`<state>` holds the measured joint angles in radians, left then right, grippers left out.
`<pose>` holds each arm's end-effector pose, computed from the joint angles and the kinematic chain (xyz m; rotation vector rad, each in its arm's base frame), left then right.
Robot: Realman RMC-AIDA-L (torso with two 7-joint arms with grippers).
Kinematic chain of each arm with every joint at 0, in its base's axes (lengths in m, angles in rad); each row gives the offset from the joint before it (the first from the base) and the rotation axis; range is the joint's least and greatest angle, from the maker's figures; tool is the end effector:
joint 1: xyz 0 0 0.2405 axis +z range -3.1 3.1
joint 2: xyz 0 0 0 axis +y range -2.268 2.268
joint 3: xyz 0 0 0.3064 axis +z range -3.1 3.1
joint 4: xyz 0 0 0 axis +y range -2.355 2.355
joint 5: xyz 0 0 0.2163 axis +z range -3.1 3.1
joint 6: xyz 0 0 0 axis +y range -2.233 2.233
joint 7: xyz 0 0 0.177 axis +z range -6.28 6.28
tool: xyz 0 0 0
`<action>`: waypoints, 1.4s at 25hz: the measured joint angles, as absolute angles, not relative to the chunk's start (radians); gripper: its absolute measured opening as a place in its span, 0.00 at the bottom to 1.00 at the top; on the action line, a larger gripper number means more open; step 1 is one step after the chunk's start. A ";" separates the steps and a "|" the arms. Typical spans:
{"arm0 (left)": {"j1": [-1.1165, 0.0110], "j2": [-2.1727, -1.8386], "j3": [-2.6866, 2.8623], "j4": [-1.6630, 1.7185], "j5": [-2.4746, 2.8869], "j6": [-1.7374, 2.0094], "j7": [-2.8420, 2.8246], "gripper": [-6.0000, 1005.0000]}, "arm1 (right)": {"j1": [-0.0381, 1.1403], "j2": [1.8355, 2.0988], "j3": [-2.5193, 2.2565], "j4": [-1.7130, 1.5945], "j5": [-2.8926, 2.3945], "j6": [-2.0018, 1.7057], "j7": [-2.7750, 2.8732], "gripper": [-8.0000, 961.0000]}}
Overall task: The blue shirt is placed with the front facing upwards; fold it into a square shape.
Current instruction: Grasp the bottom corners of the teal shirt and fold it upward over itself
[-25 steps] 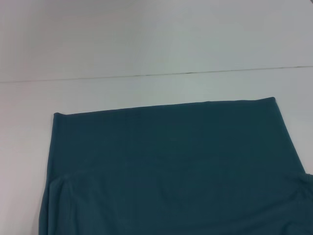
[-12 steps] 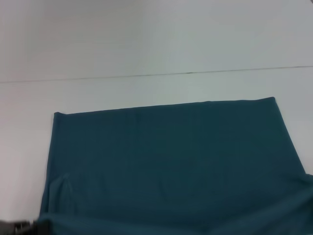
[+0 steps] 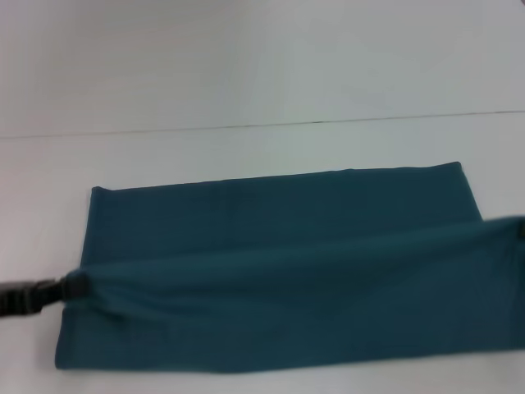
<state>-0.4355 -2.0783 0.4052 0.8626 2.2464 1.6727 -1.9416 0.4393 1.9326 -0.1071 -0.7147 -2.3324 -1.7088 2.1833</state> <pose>-0.3530 0.3379 0.0044 -2.3730 -1.4223 -0.6548 0.4006 0.3317 0.0720 -1.9558 1.8076 0.8636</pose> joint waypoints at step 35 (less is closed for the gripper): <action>-0.668 -2.048 0.552 0.732 2.253 1.202 -1.956 0.06 | 0.617 1.924 -0.189 -0.593 -2.289 -1.283 2.219 0.06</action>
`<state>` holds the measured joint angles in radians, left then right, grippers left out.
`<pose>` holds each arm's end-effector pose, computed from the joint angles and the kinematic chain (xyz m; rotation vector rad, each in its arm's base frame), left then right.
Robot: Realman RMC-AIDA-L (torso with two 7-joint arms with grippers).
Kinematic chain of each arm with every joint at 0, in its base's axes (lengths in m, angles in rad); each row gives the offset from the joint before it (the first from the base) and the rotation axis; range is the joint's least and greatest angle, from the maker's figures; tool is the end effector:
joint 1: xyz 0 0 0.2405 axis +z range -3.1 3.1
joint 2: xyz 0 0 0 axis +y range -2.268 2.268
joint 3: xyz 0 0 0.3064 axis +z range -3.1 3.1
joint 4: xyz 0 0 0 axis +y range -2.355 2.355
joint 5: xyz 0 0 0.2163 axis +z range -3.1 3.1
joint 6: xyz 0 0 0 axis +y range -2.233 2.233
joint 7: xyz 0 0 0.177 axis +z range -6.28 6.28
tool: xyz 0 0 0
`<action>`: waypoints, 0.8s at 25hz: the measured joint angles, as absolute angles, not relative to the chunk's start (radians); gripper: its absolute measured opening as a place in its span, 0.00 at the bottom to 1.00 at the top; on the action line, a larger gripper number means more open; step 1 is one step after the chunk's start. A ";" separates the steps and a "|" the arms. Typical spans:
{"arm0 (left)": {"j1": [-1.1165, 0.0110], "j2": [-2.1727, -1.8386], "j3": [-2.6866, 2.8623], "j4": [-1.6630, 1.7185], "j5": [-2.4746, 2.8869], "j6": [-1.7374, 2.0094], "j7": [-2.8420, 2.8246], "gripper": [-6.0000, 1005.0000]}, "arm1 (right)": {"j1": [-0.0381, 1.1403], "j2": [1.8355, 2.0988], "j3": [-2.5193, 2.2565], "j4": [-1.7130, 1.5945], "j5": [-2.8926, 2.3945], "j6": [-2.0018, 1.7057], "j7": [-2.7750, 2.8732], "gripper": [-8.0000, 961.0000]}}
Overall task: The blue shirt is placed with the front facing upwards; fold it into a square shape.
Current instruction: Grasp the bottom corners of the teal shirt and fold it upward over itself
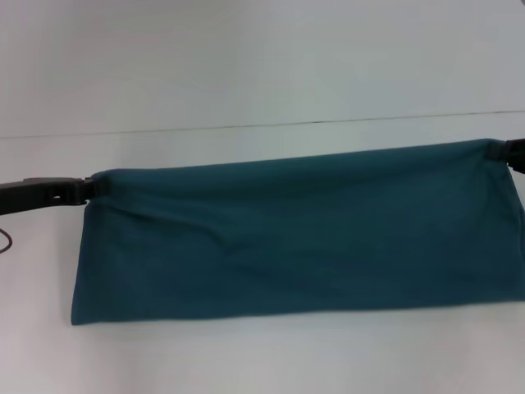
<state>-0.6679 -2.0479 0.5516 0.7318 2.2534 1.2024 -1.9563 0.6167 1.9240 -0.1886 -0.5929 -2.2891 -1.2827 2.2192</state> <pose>-0.3138 0.4597 -0.0045 -2.2536 -1.1846 -0.4724 0.3817 0.4374 0.0659 -1.7838 1.6879 0.8166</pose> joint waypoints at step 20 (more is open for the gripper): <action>-0.693 -2.129 0.578 0.680 2.228 0.873 -1.866 0.06 | 0.692 1.946 -0.225 -0.455 -2.220 -0.951 2.140 0.09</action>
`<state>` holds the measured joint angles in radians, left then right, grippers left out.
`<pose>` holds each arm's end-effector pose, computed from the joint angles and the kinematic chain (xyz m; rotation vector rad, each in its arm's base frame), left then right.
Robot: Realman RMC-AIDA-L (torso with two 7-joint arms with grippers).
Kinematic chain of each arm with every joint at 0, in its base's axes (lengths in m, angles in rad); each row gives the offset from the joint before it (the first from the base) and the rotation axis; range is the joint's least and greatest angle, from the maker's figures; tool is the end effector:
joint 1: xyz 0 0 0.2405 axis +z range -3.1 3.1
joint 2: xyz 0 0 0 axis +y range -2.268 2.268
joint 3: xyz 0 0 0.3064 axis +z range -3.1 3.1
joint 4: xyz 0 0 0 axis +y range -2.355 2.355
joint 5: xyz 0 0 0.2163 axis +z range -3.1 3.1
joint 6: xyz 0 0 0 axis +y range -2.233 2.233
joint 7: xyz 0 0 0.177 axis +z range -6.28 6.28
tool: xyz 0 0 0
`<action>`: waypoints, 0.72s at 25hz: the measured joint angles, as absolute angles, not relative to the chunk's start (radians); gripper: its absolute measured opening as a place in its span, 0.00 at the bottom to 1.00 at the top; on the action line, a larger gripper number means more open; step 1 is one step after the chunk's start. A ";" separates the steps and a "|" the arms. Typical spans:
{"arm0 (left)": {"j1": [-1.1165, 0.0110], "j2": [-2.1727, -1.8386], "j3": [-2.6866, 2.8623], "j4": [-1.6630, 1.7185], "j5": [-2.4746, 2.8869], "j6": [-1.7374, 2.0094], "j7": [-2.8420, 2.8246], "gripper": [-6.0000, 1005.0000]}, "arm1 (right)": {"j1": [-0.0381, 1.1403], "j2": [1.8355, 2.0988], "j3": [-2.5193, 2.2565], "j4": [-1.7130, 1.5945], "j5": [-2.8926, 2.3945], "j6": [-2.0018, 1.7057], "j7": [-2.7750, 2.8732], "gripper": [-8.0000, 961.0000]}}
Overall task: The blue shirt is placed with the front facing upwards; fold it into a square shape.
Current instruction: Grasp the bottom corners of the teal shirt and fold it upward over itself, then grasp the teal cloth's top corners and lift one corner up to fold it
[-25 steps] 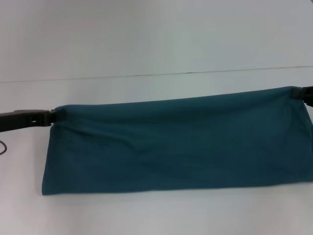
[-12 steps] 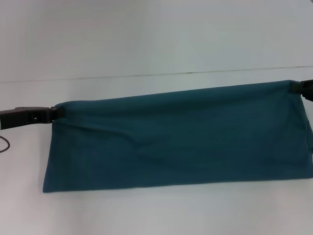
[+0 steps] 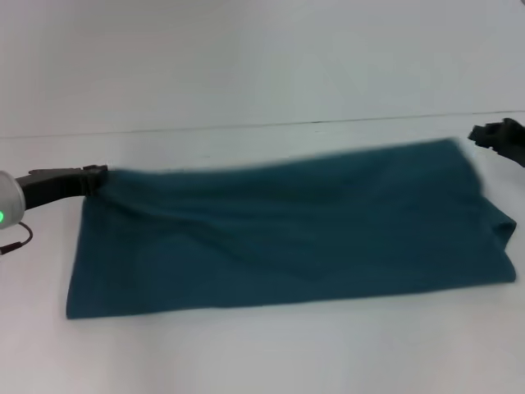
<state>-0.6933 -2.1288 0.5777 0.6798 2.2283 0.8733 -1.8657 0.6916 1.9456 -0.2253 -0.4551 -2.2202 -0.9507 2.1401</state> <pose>-0.3189 0.4834 -0.0334 -2.0731 -1.0979 -0.4117 0.3822 0.4797 0.0418 -1.6304 1.6187 0.7765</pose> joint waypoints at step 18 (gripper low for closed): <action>-0.555 -2.158 0.775 0.884 2.247 0.862 -2.080 0.60 | 0.609 2.055 -0.317 -0.584 -1.945 -1.032 1.682 0.64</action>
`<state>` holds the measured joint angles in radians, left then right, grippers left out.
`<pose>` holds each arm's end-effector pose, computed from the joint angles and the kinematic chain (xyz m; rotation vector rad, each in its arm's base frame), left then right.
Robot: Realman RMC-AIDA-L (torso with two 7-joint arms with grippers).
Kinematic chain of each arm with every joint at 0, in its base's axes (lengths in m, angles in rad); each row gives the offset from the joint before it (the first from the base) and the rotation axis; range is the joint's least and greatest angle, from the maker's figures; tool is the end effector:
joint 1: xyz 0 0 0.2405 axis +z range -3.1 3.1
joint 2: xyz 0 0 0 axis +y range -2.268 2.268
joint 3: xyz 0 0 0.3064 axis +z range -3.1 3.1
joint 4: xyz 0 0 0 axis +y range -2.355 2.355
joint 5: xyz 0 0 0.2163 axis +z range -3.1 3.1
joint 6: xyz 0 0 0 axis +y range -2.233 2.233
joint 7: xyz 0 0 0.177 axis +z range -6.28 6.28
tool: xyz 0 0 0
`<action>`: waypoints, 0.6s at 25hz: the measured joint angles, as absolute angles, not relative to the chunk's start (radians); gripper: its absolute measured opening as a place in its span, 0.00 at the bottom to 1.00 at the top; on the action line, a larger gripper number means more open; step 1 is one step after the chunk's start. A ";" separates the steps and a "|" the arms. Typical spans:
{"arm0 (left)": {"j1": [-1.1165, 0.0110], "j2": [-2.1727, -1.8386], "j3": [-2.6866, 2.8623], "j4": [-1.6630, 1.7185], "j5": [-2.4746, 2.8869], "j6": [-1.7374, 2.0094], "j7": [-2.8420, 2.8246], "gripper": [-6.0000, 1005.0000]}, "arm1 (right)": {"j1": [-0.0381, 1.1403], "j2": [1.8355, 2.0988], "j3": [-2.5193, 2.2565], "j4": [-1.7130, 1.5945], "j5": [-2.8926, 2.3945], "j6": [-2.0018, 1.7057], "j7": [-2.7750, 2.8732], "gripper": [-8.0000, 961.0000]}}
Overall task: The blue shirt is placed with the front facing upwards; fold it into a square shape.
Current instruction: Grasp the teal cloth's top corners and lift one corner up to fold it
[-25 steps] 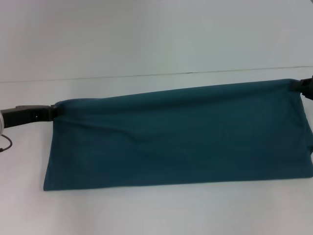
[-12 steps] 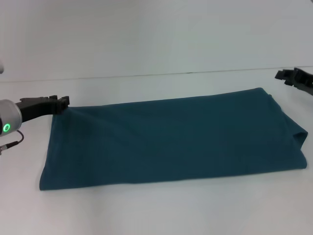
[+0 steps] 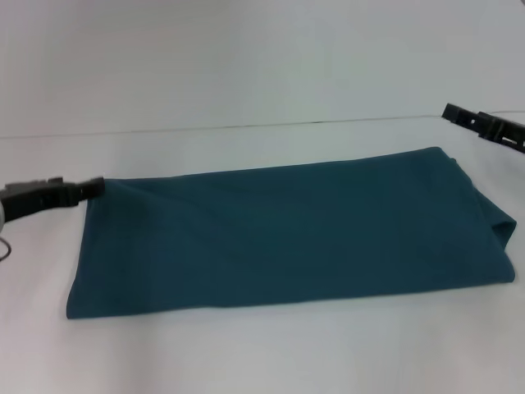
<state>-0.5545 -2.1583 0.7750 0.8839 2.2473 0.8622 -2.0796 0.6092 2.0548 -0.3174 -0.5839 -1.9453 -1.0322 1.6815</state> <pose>-0.3312 0.4602 -0.0223 -2.0106 -1.1466 -0.3588 0.3595 0.4615 0.0287 -1.8380 1.1717 0.7990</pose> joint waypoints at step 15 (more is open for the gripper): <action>-0.582 -2.141 0.828 1.033 2.634 1.162 -2.535 0.87 | 0.526 2.085 -0.321 -0.503 -1.839 -1.128 1.414 0.89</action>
